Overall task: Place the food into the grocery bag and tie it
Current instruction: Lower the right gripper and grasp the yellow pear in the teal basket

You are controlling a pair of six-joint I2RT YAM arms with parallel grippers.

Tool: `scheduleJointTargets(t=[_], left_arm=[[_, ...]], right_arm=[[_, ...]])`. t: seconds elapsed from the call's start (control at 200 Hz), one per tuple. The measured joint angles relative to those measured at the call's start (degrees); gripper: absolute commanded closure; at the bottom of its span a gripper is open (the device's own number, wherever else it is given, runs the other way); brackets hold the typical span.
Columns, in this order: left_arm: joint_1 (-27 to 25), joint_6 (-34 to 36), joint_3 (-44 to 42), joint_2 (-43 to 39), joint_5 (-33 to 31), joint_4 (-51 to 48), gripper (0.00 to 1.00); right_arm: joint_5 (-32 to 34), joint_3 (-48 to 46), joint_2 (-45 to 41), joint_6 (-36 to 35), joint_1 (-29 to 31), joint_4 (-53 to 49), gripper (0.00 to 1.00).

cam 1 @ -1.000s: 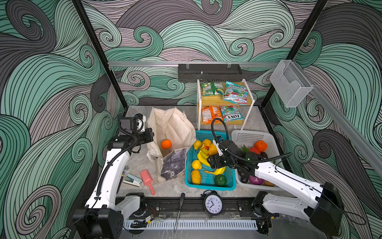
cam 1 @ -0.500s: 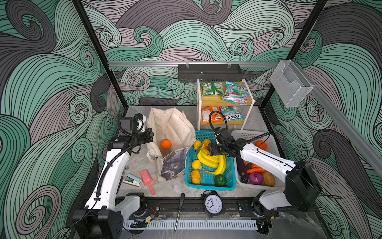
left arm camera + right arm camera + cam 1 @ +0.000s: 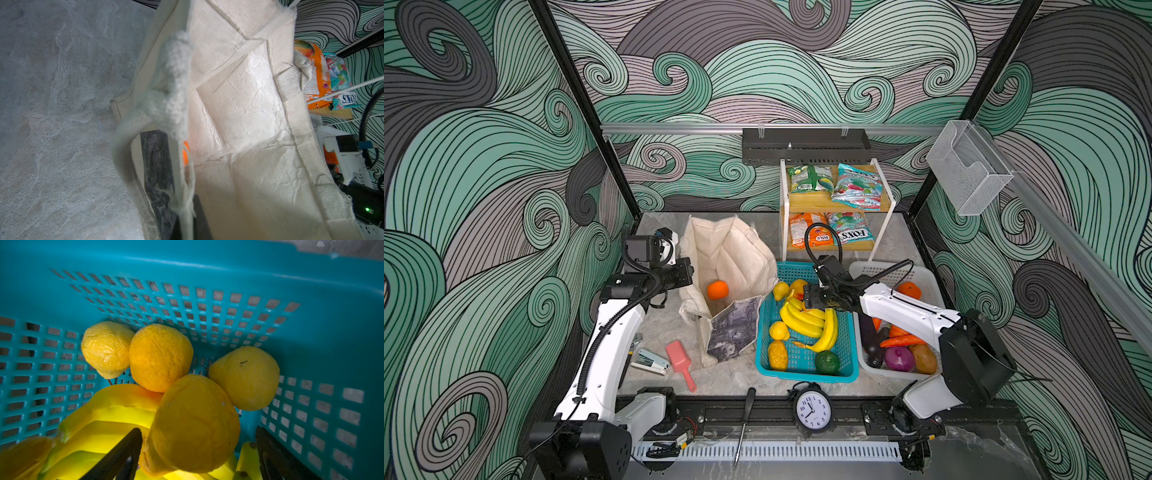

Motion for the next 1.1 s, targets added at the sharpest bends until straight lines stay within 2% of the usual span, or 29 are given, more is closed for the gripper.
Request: scheduleJointTargets(t=[0.25,0.405,0.605,0.73,1.101], left_arm=[[0.00,0.02,0.00,0.00,-0.02,0.00,1.00],[0.00,0.07,0.00,0.00,-0.22,0.00,1.00],[0.00,0.20,0.00,-0.02,-0.37,-0.02,1.00],[0.00,0.22,0.00,-0.11,-0.46,-0.02,1.00],[-0.02,0.33,0.00,-0.42,-0.50,-0.26,1.00]], right_arm=[[-1.27,-0.07,1.25,1.03,0.02,2.01,0.14],[-1.99,-0.24,1.75,1.36,-0.09,4.11,0.25],[-2.69,-0.44,2.32,1.38,-0.20,5.05,0.34],[-2.67,-0.81,2.01,1.07,-0.20,5.49,0.35],[-2.99,-2.25,-6.64,-0.90,-0.17,6.58,0.37]])
